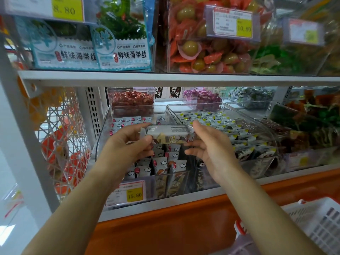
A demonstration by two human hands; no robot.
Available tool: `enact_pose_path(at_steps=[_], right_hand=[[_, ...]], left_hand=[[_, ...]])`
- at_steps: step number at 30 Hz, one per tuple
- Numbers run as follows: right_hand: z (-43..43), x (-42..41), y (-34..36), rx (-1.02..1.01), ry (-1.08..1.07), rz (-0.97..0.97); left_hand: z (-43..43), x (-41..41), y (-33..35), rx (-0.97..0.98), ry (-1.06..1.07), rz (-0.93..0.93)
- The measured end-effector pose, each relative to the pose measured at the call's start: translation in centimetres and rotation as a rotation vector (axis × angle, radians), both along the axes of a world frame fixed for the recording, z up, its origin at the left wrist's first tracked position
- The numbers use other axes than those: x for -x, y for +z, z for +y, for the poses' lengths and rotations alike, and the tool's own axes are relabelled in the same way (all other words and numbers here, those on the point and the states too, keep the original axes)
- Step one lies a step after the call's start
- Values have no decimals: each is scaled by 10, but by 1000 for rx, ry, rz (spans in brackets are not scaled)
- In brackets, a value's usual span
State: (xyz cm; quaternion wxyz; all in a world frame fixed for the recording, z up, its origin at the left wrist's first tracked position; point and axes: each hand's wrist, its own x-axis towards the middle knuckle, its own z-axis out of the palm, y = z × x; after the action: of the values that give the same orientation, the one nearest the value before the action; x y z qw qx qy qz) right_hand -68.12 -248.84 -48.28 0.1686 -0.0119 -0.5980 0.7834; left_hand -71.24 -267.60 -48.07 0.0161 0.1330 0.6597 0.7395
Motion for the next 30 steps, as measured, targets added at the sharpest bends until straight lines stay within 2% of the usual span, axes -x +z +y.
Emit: enact_pose_path(at_steps=[3, 6, 11, 15, 21, 25, 30], right_hand=[[1, 2, -4, -126, -78, 46], [2, 2, -4, -116, -69, 59], [0, 0, -3, -218, -17, 63], [0, 0, -4, -377, -90, 64], [0, 0, -3, -451, -168, 91], [1, 1, -4, -578, -237, 145], [-2, 1, -6, -692, -202, 179]], left_hand=[[2, -4, 0, 108, 8, 102], [4, -6, 1, 120, -6, 93], [5, -6, -1, 175, 25, 121], [4, -7, 0, 242, 23, 147], [6, -9, 3, 310, -14, 186], [9, -11, 3, 370, -10, 211], [9, -10, 2, 383, 37, 198]])
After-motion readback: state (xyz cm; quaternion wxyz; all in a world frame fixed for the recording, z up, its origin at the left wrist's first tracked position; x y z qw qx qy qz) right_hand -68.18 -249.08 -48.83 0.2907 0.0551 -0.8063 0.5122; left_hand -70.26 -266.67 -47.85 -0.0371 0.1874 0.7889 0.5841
